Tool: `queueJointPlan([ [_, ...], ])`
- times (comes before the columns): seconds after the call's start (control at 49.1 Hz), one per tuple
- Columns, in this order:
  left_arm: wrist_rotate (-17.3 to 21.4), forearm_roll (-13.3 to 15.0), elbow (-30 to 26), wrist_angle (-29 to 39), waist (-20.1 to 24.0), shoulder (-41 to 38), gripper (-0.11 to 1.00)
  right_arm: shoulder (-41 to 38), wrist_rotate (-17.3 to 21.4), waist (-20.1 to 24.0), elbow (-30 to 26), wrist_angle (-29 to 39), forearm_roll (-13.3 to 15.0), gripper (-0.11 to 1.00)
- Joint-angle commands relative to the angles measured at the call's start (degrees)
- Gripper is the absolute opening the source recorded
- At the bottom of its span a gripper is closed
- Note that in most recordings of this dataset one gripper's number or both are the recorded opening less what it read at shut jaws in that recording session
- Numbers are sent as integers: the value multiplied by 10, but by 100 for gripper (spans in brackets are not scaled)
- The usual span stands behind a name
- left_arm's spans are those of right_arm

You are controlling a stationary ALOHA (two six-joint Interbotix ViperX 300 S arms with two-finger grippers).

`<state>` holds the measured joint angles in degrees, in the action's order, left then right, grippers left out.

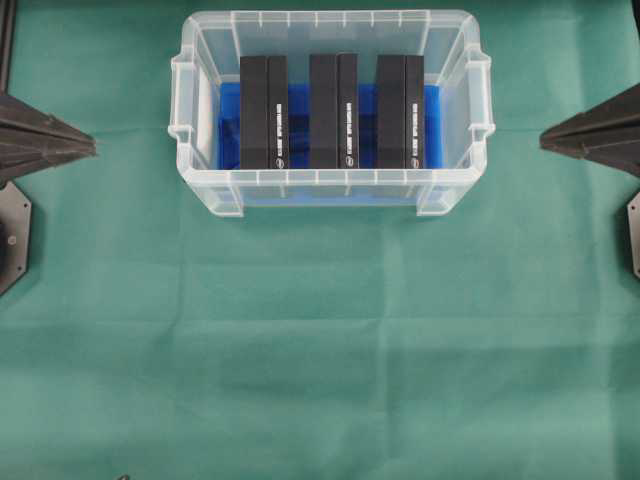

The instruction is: Take out the box from the case.

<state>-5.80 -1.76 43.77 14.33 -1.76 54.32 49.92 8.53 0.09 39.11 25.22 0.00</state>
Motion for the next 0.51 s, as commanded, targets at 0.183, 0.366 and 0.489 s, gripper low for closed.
queueJointPlan([
  [0.183,-76,-2,-62,200,-4,-18,-1,-19,62,1,-60,201,-1,-1],
  [0.366,-105,-2,-99,348,-4,-45,-1,-59,117,1,-92,371,9,-1],
  [0.489,-110,-1,-122,420,-5,-64,-1,-90,149,1,-107,474,11,-1],
])
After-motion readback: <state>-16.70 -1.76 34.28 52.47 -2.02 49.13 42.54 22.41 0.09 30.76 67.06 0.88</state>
